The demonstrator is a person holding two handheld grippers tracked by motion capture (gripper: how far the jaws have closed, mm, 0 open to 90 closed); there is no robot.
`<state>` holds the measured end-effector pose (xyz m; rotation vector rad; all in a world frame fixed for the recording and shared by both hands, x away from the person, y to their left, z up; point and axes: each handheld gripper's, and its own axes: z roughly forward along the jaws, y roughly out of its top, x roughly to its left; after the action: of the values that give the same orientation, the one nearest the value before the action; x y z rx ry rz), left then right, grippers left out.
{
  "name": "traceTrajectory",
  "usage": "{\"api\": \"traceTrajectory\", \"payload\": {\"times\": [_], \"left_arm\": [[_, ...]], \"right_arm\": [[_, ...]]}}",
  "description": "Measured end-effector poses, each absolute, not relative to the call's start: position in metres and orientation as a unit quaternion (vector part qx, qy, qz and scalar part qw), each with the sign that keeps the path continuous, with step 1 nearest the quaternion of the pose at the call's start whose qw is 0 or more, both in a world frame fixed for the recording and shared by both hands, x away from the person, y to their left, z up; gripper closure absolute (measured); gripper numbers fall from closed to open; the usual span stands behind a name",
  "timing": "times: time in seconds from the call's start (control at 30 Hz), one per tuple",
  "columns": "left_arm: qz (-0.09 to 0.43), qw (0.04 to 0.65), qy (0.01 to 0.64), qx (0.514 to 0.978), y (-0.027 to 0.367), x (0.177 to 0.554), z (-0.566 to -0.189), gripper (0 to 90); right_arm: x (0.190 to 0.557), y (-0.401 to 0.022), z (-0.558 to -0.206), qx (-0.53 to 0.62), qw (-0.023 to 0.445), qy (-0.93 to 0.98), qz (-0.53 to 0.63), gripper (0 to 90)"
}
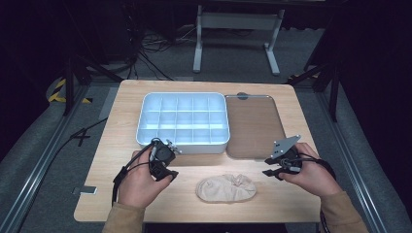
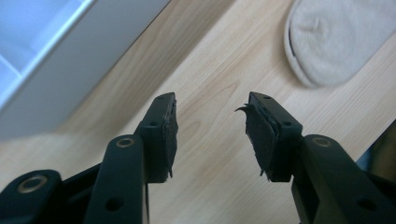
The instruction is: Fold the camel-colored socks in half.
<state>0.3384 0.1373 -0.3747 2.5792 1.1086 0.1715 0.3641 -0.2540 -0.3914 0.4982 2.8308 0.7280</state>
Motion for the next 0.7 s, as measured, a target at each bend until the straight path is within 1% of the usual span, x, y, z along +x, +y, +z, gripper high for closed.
{"api": "traceTrajectory", "payload": {"times": [0.03, 0.13, 0.17, 0.27, 0.37, 0.4, 0.5, 0.57, 0.6, 0.63, 0.7], "left_arm": [[0.062, 0.175, 0.387, 0.903, 0.138, 0.339, -0.375, 55.0], [0.058, 0.183, 0.373, 0.908, 0.134, 0.338, -0.375, 54.5], [0.06, 0.185, 0.366, 0.91, 0.132, 0.337, -0.374, 53.4], [0.051, 0.193, 0.356, 0.913, 0.127, 0.335, -0.374, 48.9], [0.033, 0.186, 0.375, 0.907, 0.124, 0.335, -0.375, 46.2], [0.031, 0.183, 0.376, 0.908, 0.122, 0.335, -0.374, 45.6], [0.025, 0.205, 0.371, 0.905, 0.118, 0.334, -0.371, 46.2], [0.017, 0.216, 0.383, 0.898, 0.116, 0.336, -0.37, 46.7], [0.017, 0.216, 0.383, 0.898, 0.116, 0.336, -0.37, 48.8], [0.026, 0.204, 0.407, 0.89, 0.117, 0.338, -0.371, 48.8], [0.049, 0.166, 0.434, 0.884, 0.119, 0.342, -0.376, 49.9]], "right_arm": [[0.364, -0.254, -0.391, 0.168, 0.091, 0.949, 0.249, 59.3], [0.362, -0.253, -0.39, 0.169, 0.083, 0.946, 0.265, 60.2], [0.361, -0.252, -0.392, 0.169, 0.074, 0.946, 0.268, 59.4], [0.362, -0.25, -0.398, 0.192, 0.063, 0.938, 0.282, 52.7], [0.362, -0.249, -0.402, 0.207, 0.062, 0.93, 0.297, 47.9], [0.361, -0.248, -0.402, 0.211, 0.059, 0.928, 0.302, 47.6], [0.359, -0.248, -0.402, 0.213, 0.054, 0.926, 0.307, 46.9], [0.357, -0.248, -0.404, 0.214, 0.051, 0.926, 0.306, 46.5], [0.357, -0.248, -0.404, 0.214, 0.051, 0.926, 0.306, 46.5], [0.356, -0.248, -0.406, 0.215, 0.05, 0.927, 0.304, 46.5], [0.356, -0.249, -0.409, 0.214, 0.051, 0.928, 0.3, 45.9]]}}
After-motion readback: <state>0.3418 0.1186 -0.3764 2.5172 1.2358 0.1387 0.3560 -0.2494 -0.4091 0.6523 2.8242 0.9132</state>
